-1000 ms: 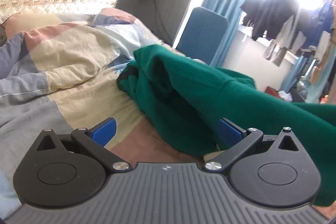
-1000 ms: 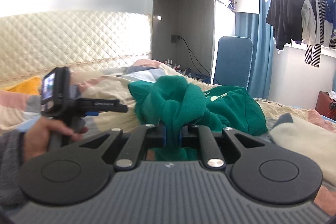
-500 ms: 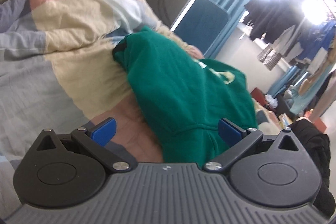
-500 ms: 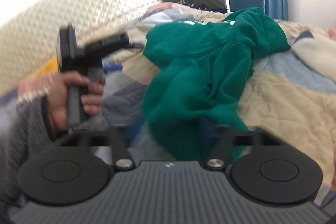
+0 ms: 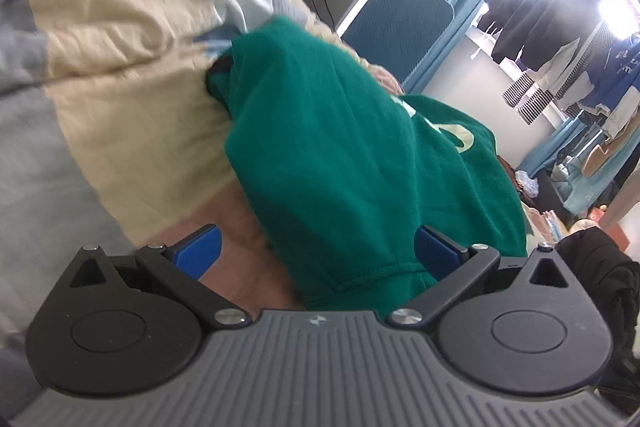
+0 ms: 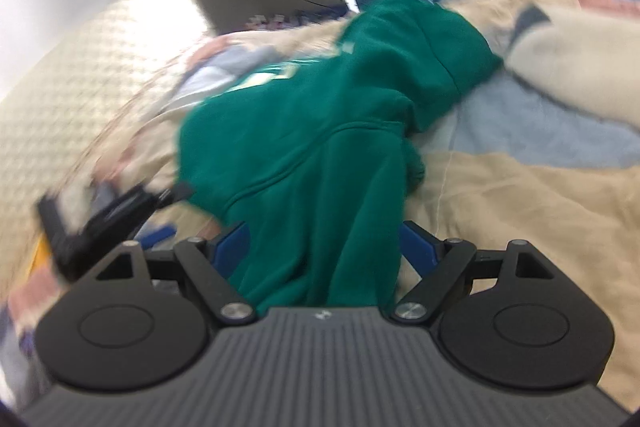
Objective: Fold large clothes
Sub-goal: 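Lift the green hoodie with both grippers and shake it out in the air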
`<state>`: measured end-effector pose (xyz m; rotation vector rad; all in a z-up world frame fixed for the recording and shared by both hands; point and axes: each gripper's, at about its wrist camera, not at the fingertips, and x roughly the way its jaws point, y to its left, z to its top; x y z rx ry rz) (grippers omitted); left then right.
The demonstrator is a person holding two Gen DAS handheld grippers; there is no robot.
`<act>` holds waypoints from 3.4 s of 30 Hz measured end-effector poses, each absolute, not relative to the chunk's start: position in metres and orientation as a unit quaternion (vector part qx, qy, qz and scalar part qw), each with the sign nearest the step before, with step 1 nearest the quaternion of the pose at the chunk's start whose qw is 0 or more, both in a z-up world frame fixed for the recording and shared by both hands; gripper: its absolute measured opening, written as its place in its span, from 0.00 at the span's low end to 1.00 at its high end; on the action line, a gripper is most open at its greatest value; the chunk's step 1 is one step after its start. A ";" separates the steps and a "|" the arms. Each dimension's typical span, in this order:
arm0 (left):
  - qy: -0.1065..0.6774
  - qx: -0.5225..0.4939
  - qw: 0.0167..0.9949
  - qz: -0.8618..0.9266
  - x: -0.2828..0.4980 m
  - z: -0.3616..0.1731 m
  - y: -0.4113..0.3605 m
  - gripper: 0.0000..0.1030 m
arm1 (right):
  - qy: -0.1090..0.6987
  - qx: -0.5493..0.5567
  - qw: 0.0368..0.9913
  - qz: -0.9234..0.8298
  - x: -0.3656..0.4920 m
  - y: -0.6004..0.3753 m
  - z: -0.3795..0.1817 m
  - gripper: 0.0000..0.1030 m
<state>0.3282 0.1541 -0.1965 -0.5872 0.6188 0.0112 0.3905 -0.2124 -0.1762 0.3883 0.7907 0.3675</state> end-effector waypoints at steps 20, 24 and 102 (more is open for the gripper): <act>0.303 -0.368 0.877 -0.064 0.373 -0.240 0.158 0.29 | 0.389 0.240 0.860 0.228 0.481 -0.184 -0.253 0.25; 0.270 -0.332 0.900 -0.079 0.358 -0.217 0.152 0.21 | 0.366 0.209 0.876 0.235 0.460 -0.177 -0.229 0.13; 0.192 -0.442 0.861 -0.163 0.196 -0.141 0.156 0.06 | 0.241 0.380 0.856 0.252 0.332 -0.264 -0.167 0.13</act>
